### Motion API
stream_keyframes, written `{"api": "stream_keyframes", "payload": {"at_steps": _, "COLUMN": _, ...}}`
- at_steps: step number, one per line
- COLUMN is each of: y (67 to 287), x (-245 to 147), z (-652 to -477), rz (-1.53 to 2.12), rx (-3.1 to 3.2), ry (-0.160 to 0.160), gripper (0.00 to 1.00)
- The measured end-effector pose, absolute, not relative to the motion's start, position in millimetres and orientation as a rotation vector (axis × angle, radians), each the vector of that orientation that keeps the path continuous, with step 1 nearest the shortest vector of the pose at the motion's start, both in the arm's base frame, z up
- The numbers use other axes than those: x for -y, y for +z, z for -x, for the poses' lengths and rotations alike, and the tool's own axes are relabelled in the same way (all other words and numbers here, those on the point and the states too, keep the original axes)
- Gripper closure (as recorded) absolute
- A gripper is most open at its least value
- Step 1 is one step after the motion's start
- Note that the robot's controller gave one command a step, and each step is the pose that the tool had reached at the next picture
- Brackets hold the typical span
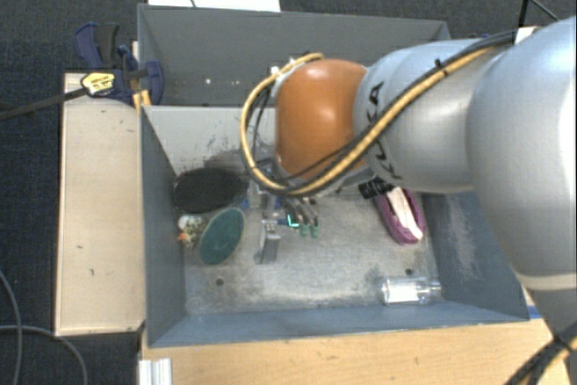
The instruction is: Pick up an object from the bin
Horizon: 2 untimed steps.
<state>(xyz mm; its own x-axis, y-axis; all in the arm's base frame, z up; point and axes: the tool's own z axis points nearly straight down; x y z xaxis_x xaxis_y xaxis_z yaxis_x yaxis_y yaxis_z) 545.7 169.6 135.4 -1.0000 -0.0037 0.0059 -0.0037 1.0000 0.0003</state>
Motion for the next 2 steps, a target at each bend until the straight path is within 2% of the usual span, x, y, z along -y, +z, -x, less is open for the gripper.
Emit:
{"api": "stream_keyframes", "payload": {"at_steps": 1, "y": 100, "x": -233, "z": -535.6, "rz": -0.73, "rx": 3.054, "ry": -0.003, "gripper": 0.0}}
{"api": "stream_keyframes", "payload": {"at_steps": 2, "y": 101, "x": -250, "z": -551.4, "rz": -1.239, "rx": 2.893, "ry": -0.003, "gripper": 0.0}}
